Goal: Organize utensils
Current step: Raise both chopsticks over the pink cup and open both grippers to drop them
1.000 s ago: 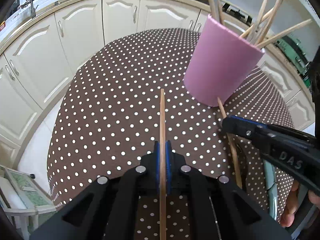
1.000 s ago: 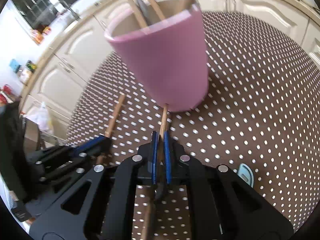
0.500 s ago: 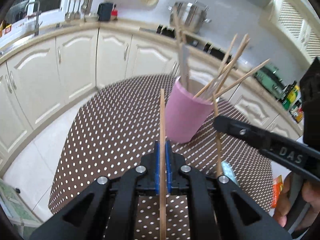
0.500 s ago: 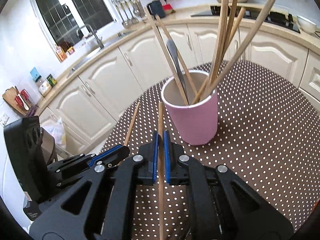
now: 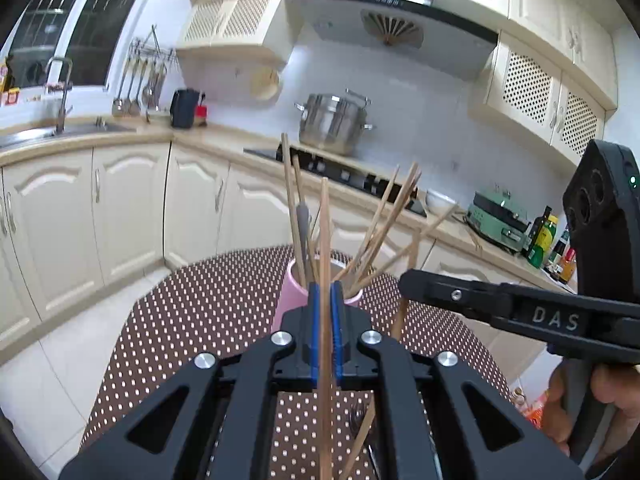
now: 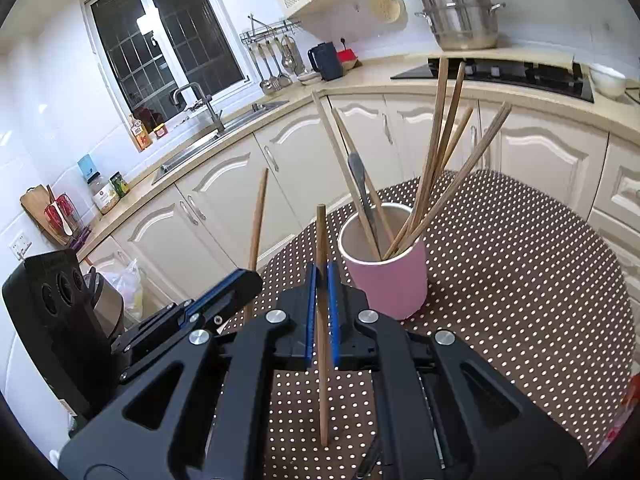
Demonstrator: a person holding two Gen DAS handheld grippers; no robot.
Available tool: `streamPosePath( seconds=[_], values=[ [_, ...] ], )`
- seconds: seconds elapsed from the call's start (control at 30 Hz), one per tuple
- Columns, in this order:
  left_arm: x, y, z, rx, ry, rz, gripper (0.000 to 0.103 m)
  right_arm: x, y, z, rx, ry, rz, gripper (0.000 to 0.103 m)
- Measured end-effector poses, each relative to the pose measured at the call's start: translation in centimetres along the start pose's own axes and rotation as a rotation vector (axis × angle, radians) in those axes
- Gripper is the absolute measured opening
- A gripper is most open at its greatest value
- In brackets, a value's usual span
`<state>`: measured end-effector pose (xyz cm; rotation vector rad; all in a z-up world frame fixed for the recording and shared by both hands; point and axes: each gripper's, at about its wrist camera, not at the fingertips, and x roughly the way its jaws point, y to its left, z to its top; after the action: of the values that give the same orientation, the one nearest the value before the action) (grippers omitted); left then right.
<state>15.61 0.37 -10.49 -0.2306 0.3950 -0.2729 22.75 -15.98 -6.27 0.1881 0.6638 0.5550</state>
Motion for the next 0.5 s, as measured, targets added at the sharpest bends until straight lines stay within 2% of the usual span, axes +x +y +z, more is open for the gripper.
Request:
streamPosePath(
  seconds=[0.27, 0.5],
  values=[
    [0.3, -1.6, 1.3, 0.038, -0.113, -0.017, 0.006, -2.2, 0.9, 1.5, -0.031, -0.064, 0.0, 0.006],
    [0.8, -2.1, 3.8, 0.034, -0.208, -0.03, 0.006, -4.3, 1.6, 4.5, -0.089, -0.128, -0.024, 0.006]
  ],
)
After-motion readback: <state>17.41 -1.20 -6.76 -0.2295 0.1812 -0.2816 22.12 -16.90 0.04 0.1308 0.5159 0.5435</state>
